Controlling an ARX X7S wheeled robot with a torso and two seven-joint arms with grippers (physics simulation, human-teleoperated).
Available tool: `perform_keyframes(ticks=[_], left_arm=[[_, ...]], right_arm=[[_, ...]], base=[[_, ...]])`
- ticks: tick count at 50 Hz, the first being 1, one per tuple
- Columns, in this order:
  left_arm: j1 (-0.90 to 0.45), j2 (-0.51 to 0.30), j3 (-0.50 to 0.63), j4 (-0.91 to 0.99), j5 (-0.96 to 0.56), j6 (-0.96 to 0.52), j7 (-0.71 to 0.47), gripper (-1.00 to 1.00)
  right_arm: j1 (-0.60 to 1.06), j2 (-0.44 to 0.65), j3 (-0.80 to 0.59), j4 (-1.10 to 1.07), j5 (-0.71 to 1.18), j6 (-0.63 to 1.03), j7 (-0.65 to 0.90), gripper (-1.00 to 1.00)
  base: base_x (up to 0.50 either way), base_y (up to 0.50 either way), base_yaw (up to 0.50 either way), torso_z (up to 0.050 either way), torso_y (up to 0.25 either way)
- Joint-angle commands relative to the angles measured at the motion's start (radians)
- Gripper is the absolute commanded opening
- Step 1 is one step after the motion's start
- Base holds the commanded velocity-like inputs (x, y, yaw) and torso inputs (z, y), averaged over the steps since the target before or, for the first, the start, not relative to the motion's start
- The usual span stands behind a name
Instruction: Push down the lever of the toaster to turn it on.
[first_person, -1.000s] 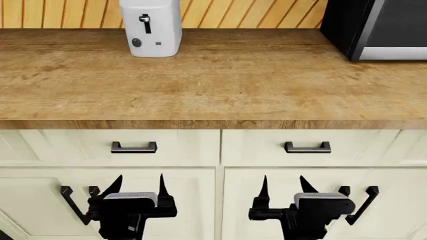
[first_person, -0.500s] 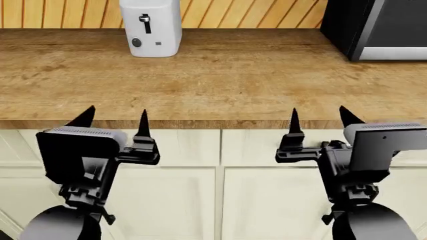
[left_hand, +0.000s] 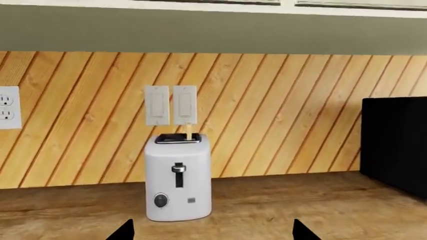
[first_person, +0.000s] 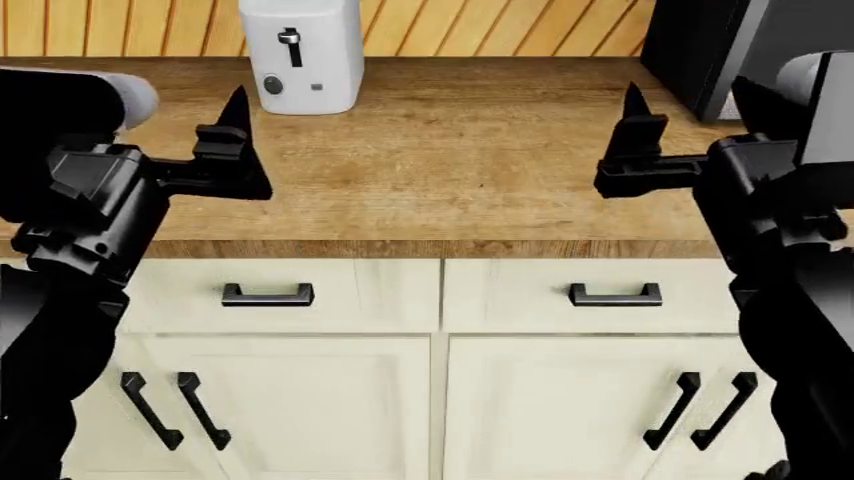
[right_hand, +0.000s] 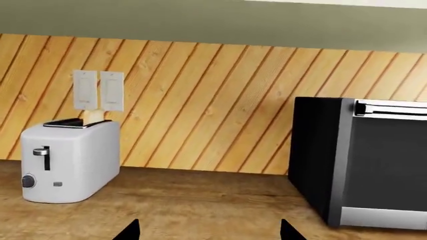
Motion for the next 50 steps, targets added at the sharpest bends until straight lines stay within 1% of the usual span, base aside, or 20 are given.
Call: perform_keyframes(ticks=[1,5,15,23,26,42,50], left_arm=[[-0.118,-0.028,-0.021,-0.063,-0.004,-0.014,0.001,1.0],[-0.143,-0.036,-0.034,-0.083,0.002,-0.01,-0.006,1.0],[-0.152,-0.048,-0.072,-0.066,-0.011,-0.029,-0.013,1.0],[-0.162,-0.048,-0.092,-0.044,-0.025,-0.05,-0.022,1.0],[-0.146,-0.045,-0.105,-0.03,-0.032,-0.053,-0.023,1.0],[-0.131,-0.048,-0.104,-0.031,-0.034,-0.038,-0.029,1.0],[-0.122,-0.052,-0.097,-0.033,-0.033,-0.015,-0.025,1.0]], right_arm=[[0.145,0.011,0.008,0.1,0.007,0.044,0.003,1.0],[0.163,0.011,0.003,0.126,0.001,0.032,0.008,1.0],[0.185,0.013,0.008,0.147,-0.002,0.024,0.016,1.0],[0.178,0.017,0.004,0.144,-0.003,0.012,0.019,1.0],[0.157,0.017,0.004,0.124,-0.003,0.004,0.023,1.0],[0.153,0.015,0.014,0.112,0.007,0.011,0.024,1.0],[0.156,0.015,0.01,0.126,0.006,0.008,0.028,1.0]], base=[[0.0,0.0,0.0,0.0,0.0],[0.0,0.0,0.0,0.0,0.0],[0.0,0.0,0.0,0.0,0.0],[0.0,0.0,0.0,0.0,0.0],[0.0,0.0,0.0,0.0,0.0],[0.0,0.0,0.0,0.0,0.0],[0.0,0.0,0.0,0.048,0.0]])
